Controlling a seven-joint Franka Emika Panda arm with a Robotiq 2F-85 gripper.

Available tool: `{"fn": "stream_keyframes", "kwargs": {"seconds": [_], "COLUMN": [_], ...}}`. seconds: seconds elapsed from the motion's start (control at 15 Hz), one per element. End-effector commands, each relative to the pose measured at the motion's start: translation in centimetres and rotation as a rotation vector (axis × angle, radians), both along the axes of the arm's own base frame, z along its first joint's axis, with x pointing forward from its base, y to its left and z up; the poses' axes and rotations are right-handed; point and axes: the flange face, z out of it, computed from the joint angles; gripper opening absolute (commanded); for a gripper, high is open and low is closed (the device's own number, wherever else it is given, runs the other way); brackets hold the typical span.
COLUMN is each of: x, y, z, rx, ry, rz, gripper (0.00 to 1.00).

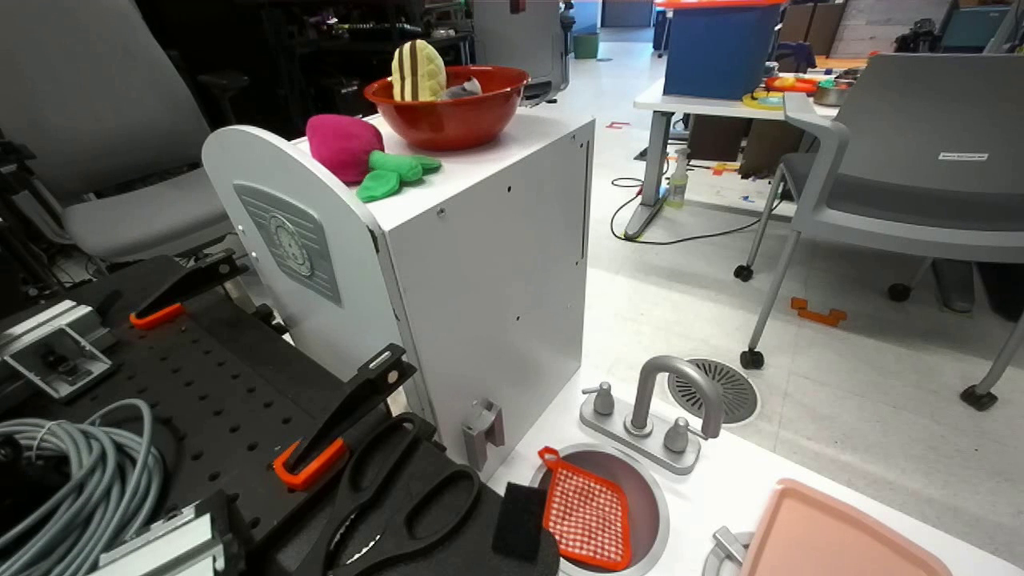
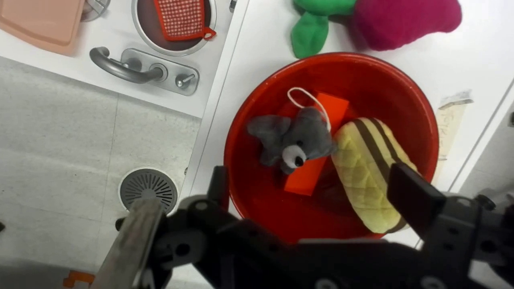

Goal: Remove the grey plushy from the red bowl and put it in the sink

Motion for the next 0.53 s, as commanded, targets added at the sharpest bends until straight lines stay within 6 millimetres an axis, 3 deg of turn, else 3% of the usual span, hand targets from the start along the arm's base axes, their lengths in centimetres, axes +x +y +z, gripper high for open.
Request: {"fn": "stream_keyframes", "kwargs": {"seconds": [0.0, 0.47], "x": [1.8, 1.9], "y": [0.7, 3.7], "z": [-0.3, 0.1], "rx": [0.026, 0.042], "ry": [0.007, 0.006], "rz": [0.062, 0.139], "gripper": [1.0, 1.0]}}
